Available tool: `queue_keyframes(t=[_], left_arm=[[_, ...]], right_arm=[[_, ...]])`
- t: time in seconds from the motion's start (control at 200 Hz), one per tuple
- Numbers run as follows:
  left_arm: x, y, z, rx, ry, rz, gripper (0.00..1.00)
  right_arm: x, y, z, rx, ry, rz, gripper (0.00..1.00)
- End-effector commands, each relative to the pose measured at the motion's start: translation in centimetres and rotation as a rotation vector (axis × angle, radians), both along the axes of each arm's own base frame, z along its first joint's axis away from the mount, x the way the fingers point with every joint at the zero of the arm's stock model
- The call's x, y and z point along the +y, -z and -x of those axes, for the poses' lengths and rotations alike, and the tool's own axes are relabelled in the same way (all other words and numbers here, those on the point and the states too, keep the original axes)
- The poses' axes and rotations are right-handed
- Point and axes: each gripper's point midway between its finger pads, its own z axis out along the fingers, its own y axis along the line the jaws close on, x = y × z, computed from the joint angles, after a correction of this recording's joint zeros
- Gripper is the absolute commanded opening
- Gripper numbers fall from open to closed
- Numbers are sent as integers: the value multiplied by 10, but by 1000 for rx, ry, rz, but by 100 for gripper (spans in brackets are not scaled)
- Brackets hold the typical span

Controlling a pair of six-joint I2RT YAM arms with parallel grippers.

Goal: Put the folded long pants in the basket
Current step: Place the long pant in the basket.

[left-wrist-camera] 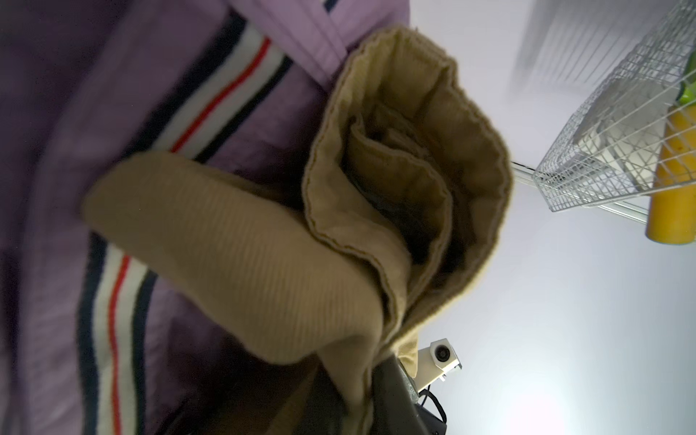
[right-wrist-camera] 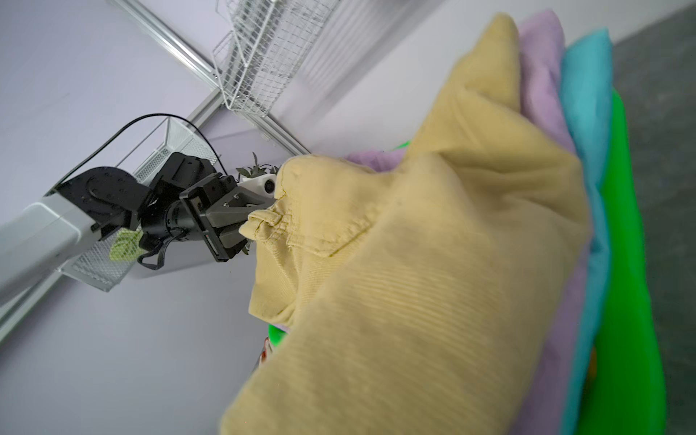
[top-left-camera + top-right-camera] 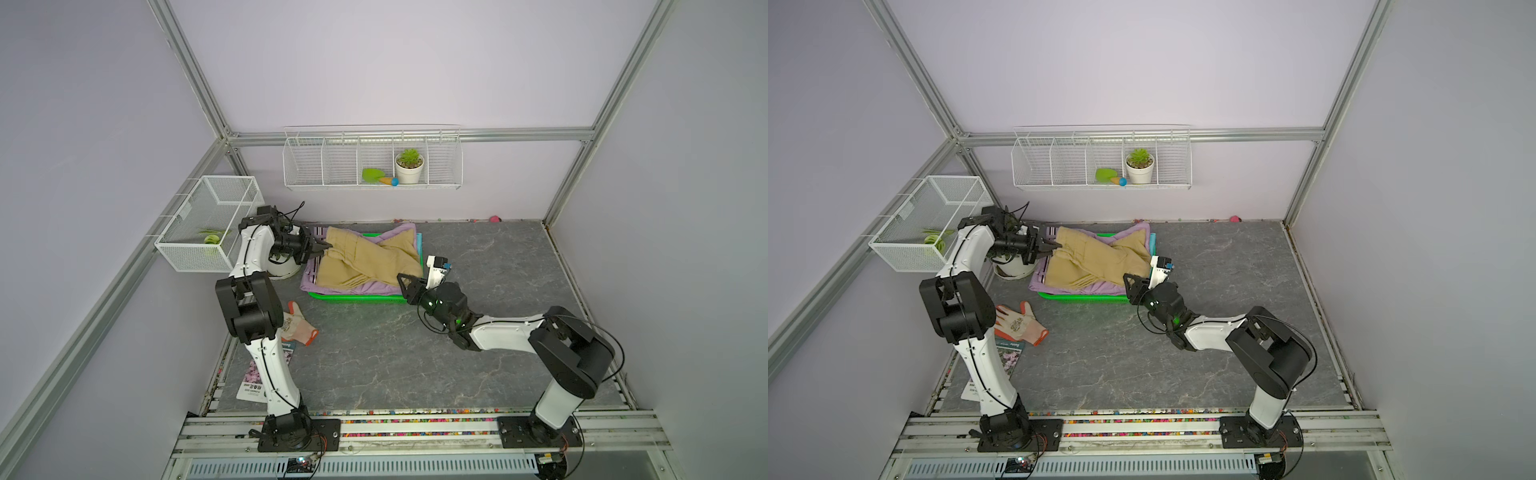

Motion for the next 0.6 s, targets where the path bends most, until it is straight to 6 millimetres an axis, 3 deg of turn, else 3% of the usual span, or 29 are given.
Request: queue_keyframes(t=[0.0,0.1,0.17,0.305,0.45,0.595], left_arm=[[51,0,-11,-66,-86,-113,0],[53,5,-10,-56,-87,-133,0],[53,5,-9,-55,-86,-138,0],[56,2,-7,-57,-94,-163,0],[53,1,-5,-64,-94,-147,0],[53,-3,-3,-75,-96,-150,0]], right_arm=[[0,1,16,12,-71,22,50],[-6,2,32,23,-124,99,57],[-13,-9,45,-10,-174,166,60],[-51,-31,53,40,-182,330,64],[-84,-53,28,77,-149,373,64],[-70,-55,-12,192,-221,344,62]])
